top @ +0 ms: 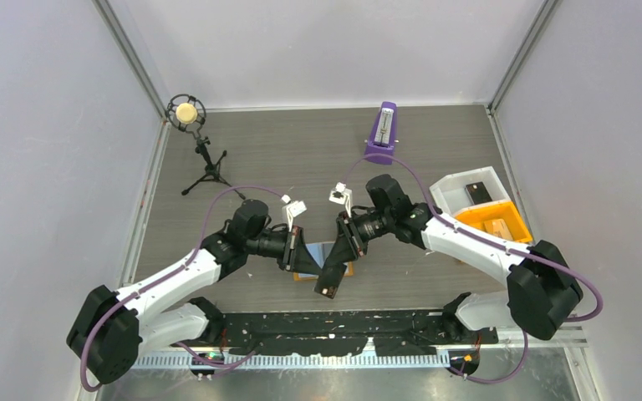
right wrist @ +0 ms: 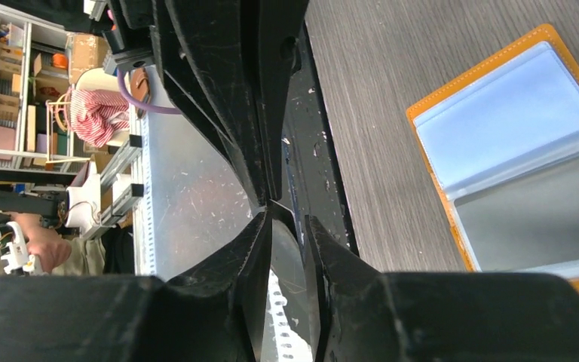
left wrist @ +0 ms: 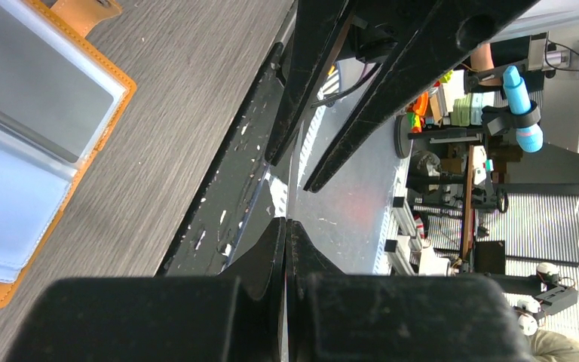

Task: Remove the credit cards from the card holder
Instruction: Place the credit card in the storage box.

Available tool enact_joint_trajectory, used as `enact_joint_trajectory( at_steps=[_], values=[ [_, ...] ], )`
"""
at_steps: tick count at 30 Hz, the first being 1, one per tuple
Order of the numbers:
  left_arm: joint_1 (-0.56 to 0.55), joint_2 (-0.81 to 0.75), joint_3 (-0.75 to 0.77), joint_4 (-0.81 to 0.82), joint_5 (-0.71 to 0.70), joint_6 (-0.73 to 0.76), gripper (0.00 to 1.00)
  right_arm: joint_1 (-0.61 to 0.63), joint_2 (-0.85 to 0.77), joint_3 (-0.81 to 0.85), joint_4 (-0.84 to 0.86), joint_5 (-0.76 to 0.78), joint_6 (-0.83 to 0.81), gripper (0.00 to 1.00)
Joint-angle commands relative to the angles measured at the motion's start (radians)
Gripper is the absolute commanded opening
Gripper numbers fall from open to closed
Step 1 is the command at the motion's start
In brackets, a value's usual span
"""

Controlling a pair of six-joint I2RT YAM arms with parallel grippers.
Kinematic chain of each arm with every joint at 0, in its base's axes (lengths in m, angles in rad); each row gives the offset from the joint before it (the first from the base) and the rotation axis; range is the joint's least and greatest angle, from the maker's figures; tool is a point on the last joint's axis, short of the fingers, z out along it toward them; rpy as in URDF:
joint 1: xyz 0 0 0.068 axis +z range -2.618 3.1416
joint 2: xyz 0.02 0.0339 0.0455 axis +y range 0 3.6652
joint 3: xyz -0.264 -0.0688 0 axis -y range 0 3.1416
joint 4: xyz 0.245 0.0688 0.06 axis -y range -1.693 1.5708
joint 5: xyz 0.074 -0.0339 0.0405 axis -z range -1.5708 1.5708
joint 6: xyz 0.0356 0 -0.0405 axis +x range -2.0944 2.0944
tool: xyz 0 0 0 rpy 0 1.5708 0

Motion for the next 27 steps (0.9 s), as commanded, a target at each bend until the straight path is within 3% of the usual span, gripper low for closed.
enact_joint_trajectory(
  at_steps=[1,11,13,14,18,21,24,27],
  values=[
    [0.000,-0.016,0.011,0.043,0.015,0.001,0.00,0.004,-0.041,-0.021,0.113,-0.070,0.055,0.30],
    [0.000,-0.041,0.014,-0.006,-0.014,0.026,0.00,-0.052,-0.075,-0.052,0.076,-0.098,0.043,0.06],
    [0.001,-0.045,0.017,-0.019,-0.024,0.027,0.00,-0.056,-0.085,-0.053,0.072,-0.096,0.043,0.05],
    [0.001,-0.047,0.020,-0.027,-0.033,0.029,0.06,-0.057,-0.089,-0.053,0.072,-0.094,0.048,0.05],
    [0.001,-0.060,0.048,-0.089,-0.078,0.048,0.43,-0.071,-0.106,-0.055,0.079,-0.027,0.079,0.05],
    [0.002,-0.071,0.095,-0.182,-0.130,0.091,0.55,-0.121,-0.132,-0.058,0.078,0.016,0.115,0.05],
    [0.000,-0.081,0.137,-0.281,-0.176,0.134,0.78,-0.187,-0.169,-0.068,0.074,0.078,0.146,0.05],
    [0.000,-0.101,0.162,-0.321,-0.202,0.147,0.93,-0.298,-0.232,-0.077,0.066,0.132,0.182,0.05]
  ],
)
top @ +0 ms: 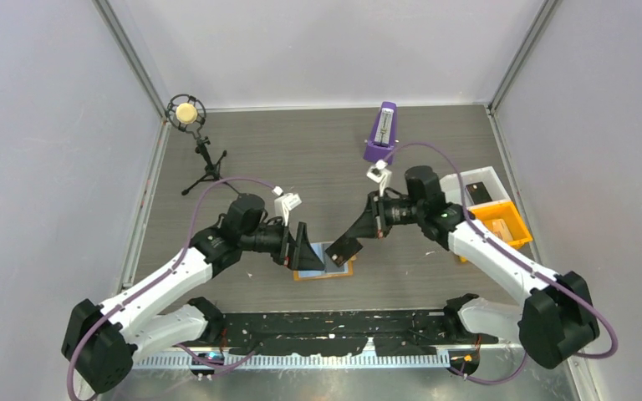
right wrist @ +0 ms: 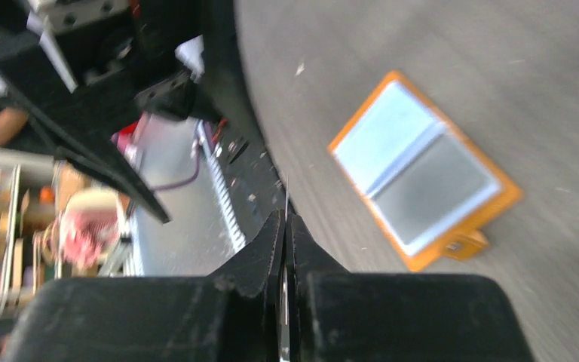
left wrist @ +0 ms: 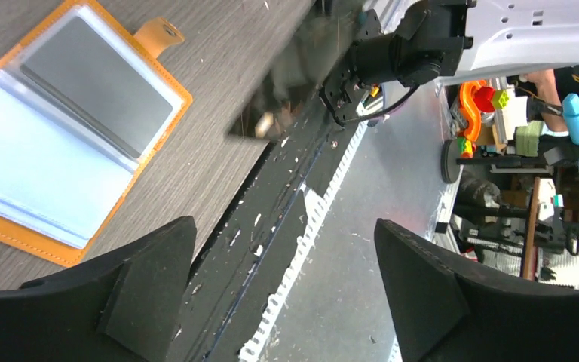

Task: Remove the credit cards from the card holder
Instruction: Place the credit card in the storage box.

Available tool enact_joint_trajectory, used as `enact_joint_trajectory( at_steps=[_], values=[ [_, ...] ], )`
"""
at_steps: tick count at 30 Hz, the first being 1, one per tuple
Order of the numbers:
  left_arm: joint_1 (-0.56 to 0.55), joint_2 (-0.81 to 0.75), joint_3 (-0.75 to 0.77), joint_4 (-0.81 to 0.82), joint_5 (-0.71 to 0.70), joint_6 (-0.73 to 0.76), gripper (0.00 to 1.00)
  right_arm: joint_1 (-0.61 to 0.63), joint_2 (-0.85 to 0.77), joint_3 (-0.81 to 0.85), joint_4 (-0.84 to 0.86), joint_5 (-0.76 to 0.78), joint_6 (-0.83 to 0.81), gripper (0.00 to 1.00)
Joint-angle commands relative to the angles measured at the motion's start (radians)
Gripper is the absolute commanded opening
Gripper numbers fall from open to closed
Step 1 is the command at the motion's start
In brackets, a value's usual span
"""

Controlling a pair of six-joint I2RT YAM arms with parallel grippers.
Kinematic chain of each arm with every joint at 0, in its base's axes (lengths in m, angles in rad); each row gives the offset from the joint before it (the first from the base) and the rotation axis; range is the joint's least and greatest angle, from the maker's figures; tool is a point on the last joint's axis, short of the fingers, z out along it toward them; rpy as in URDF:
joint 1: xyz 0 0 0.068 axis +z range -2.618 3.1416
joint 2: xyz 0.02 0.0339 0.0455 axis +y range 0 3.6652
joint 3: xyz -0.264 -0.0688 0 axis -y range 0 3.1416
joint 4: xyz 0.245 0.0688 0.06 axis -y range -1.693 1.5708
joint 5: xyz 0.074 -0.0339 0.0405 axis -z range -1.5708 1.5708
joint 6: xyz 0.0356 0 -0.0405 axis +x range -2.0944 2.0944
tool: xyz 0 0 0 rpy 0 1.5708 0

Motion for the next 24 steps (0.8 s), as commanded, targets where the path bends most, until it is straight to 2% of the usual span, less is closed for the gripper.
enact_joint_trajectory(
  at_steps=[1,4,7,10,15,20,24],
  values=[
    [0.003,-0.048,0.070,-0.114,-0.067,0.056,0.99,-0.129,-0.103,-0.002,-0.017,0.134,0.061,0.05],
    [0.003,-0.070,0.115,-0.185,-0.110,0.074,1.00,-0.237,-0.164,0.016,-0.063,0.216,0.066,0.05],
    [0.005,-0.098,0.174,-0.269,-0.176,0.108,1.00,-0.333,-0.215,0.049,-0.122,0.370,0.067,0.05],
    [0.004,-0.119,0.251,-0.377,-0.267,0.163,1.00,-0.414,-0.247,0.073,-0.154,0.522,0.060,0.05],
    [0.005,-0.137,0.341,-0.527,-0.428,0.256,1.00,-0.618,-0.283,0.097,-0.163,0.672,0.058,0.05],
    [0.004,-0.156,0.361,-0.612,-0.543,0.325,1.00,-0.782,-0.282,0.084,-0.099,0.823,0.078,0.05],
    [0.004,-0.183,0.336,-0.590,-0.578,0.334,1.00,-0.909,-0.248,0.036,0.013,0.838,0.138,0.05]
  ],
)
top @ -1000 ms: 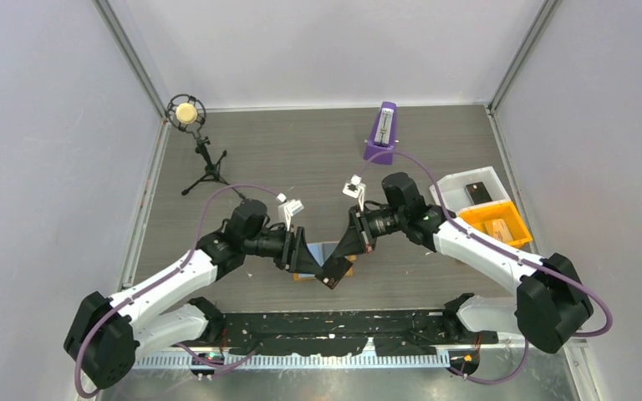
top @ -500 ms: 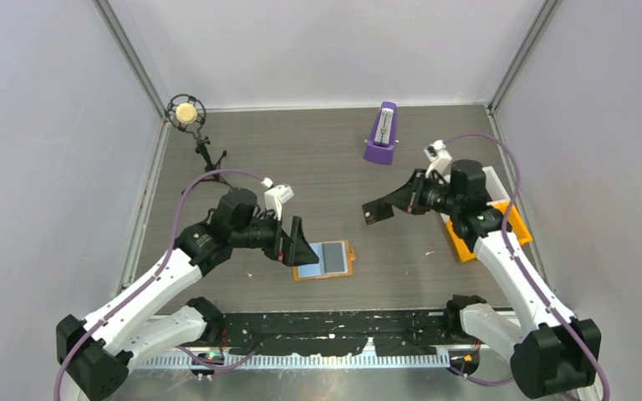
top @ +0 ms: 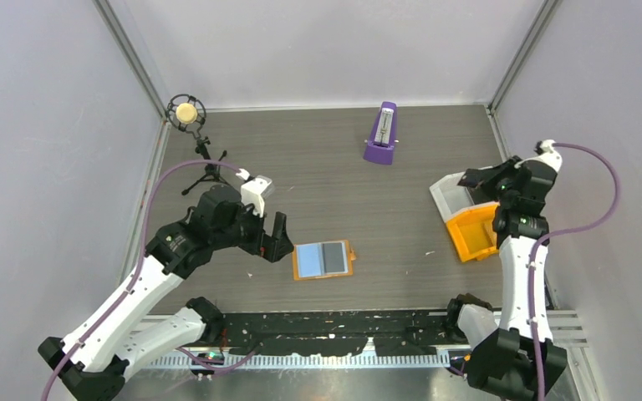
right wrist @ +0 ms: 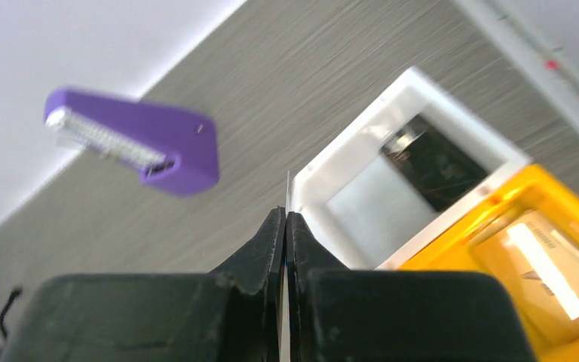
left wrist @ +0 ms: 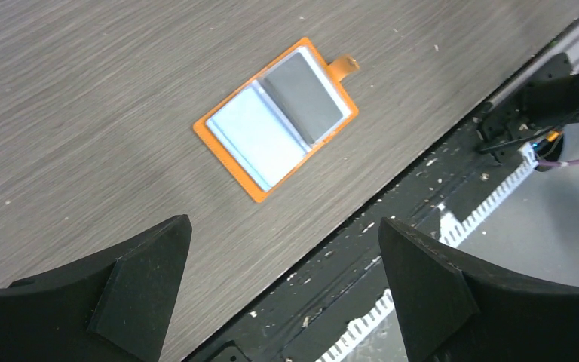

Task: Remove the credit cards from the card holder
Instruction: Place the credit card in the storage box.

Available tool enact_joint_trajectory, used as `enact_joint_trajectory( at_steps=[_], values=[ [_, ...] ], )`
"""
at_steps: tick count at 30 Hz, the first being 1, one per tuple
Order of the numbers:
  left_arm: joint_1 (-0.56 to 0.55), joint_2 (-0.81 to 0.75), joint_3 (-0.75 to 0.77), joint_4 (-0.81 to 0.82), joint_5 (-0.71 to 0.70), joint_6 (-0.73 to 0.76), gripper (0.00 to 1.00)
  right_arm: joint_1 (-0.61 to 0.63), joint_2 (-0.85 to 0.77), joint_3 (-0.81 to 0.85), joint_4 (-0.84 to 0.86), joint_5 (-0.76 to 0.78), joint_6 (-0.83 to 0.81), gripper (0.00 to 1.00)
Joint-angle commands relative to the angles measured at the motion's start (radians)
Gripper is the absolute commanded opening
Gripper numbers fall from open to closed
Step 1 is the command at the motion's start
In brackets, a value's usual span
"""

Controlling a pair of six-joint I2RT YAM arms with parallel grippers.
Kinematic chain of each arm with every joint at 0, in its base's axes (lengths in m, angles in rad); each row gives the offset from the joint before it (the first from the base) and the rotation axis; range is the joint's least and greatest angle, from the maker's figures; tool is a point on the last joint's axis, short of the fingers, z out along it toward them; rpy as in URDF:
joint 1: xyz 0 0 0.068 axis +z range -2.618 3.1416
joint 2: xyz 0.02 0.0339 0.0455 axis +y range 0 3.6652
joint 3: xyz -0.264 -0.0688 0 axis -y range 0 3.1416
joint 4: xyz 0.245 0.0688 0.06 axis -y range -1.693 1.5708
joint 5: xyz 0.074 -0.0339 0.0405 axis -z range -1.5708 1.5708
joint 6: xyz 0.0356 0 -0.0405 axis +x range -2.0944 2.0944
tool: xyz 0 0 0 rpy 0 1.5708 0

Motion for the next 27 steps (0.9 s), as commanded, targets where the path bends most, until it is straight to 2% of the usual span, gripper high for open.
enact_joint_trajectory(
  at_steps=[1,5,8,12,27],
  values=[
    [0.004,-0.038,-0.006,-0.024,-0.084,0.054,1.00,-0.113,0.040,-0.024,0.161,0.087,0.080,0.05],
    [0.005,-0.045,-0.009,-0.026,-0.100,0.062,1.00,-0.167,0.129,-0.033,0.242,0.079,0.124,0.05],
    [0.004,-0.052,-0.013,-0.024,-0.093,0.060,1.00,-0.177,0.195,-0.061,0.350,0.109,0.157,0.05],
    [0.004,-0.056,-0.012,-0.024,-0.102,0.063,1.00,-0.183,0.273,-0.075,0.399,0.096,0.201,0.05],
    [0.005,-0.069,-0.020,-0.027,-0.079,0.065,1.00,-0.193,0.451,-0.174,0.669,0.208,0.268,0.05]
  ],
)
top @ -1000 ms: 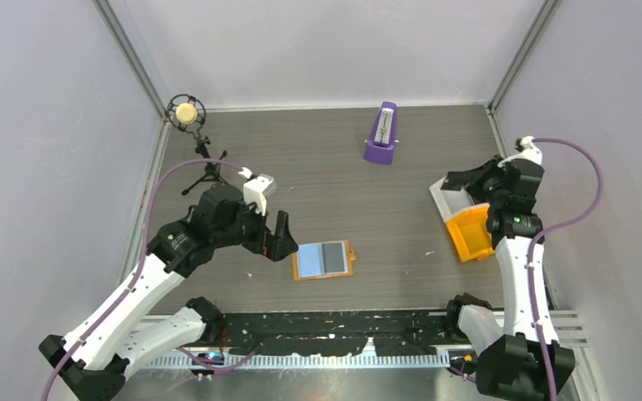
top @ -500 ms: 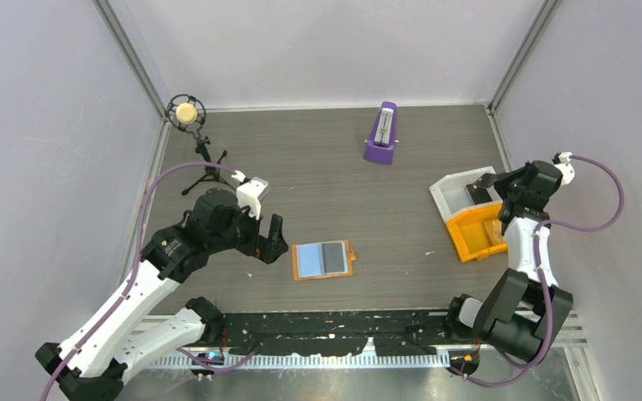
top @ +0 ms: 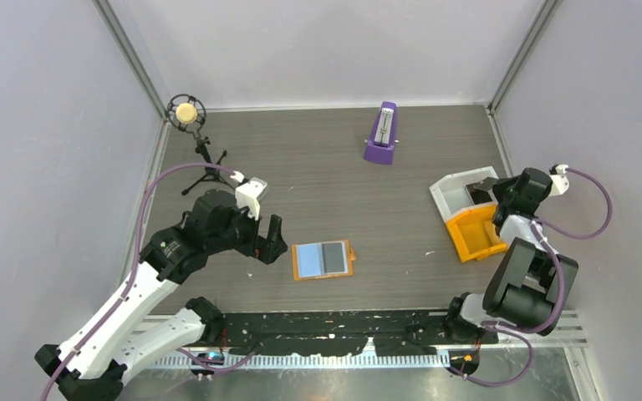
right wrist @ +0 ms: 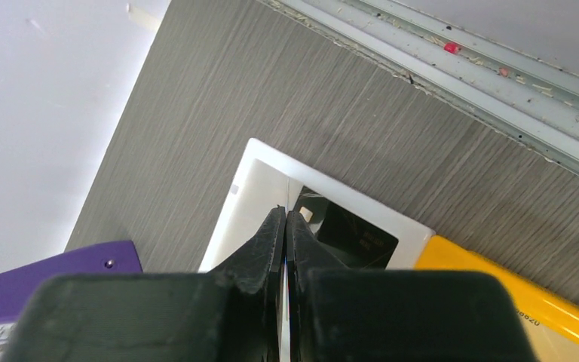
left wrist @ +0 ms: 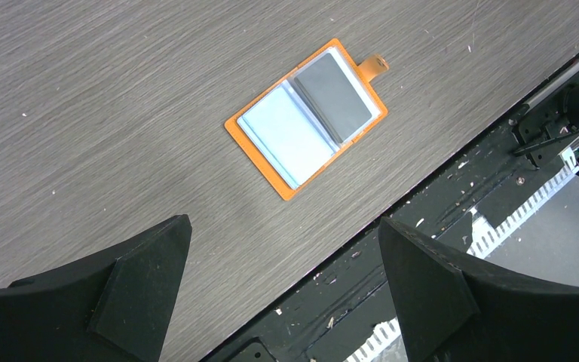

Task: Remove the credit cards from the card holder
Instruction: Place the credit card in the storage box.

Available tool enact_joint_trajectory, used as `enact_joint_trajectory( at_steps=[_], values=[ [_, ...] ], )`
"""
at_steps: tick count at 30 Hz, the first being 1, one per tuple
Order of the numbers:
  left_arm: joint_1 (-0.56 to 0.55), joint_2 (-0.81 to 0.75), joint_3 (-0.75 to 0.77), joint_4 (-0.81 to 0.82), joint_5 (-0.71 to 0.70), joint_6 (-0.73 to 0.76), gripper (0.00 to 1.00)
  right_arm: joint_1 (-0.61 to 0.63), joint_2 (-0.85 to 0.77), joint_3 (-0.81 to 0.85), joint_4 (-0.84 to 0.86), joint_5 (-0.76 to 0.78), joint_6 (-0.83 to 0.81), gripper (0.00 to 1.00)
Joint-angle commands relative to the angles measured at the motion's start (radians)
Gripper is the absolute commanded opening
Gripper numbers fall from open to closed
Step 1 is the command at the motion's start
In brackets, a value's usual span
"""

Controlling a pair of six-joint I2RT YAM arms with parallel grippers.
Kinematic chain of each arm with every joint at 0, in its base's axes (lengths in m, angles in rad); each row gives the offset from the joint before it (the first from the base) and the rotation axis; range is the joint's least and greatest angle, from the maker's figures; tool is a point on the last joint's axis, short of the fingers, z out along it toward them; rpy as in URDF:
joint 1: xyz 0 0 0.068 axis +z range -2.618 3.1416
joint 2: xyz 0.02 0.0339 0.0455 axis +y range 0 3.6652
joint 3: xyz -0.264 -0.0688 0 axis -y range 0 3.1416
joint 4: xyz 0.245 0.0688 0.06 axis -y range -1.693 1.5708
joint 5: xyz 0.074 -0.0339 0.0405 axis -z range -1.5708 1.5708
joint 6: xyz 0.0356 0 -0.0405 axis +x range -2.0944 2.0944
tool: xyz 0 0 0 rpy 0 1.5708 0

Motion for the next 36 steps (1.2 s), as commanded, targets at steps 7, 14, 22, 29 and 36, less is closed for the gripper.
enact_joint_trajectory(
  at_steps=[7,14,22,29,36],
  values=[
    [0.005,-0.014,-0.004,0.007,0.014,0.009,1.00,-0.008,0.094,-0.051,0.235,0.067,0.056,0.05],
    [0.004,-0.011,0.001,0.004,0.003,0.010,1.00,-0.013,0.112,-0.053,0.230,0.061,0.057,0.07],
    [0.004,-0.014,0.002,0.002,0.001,0.014,1.00,-0.019,0.125,-0.043,0.212,0.057,0.072,0.13],
    [0.004,-0.016,0.002,0.003,-0.001,0.013,1.00,-0.022,0.068,-0.026,0.136,0.092,0.052,0.24],
    [0.004,-0.021,0.001,0.001,-0.015,0.013,1.00,-0.028,-0.002,0.001,0.024,0.131,0.035,0.26]
  ],
)
